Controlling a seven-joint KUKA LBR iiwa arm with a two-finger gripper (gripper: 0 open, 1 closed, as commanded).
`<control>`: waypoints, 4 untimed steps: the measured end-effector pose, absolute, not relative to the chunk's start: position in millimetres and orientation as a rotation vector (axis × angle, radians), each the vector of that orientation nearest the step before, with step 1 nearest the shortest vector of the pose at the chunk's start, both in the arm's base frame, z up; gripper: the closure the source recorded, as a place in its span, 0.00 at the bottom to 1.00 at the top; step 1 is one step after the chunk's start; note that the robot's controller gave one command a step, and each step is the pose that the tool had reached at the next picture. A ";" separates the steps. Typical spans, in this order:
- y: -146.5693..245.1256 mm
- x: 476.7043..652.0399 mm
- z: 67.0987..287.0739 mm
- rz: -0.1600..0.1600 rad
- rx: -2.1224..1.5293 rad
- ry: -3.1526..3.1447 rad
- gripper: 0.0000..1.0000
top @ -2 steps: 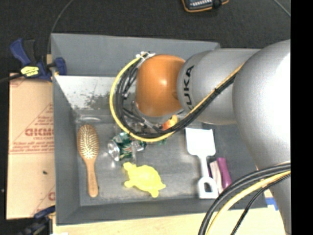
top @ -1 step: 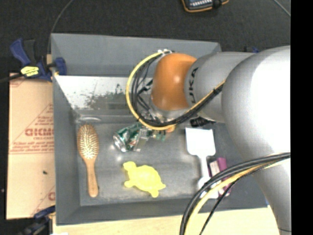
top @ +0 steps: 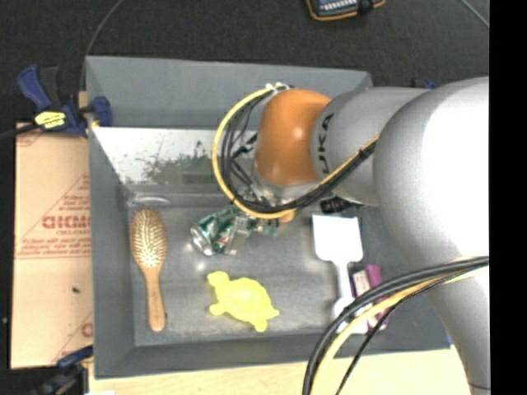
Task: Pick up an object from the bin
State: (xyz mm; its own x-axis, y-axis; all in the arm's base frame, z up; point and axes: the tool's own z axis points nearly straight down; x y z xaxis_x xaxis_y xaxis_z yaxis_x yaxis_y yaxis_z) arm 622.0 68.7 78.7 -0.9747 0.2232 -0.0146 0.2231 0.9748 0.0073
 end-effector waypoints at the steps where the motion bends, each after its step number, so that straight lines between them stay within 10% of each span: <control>1: 74.7 622.4 81.5 0.009 0.334 3.104 1.00; 3: 81.8 620.2 90.6 0.008 0.295 3.103 1.00; 4: 53.2 612.9 202.8 0.010 0.307 3.104 1.00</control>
Offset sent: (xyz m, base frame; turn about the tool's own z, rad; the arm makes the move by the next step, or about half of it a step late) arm 0.0014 0.0046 -0.0087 0.0013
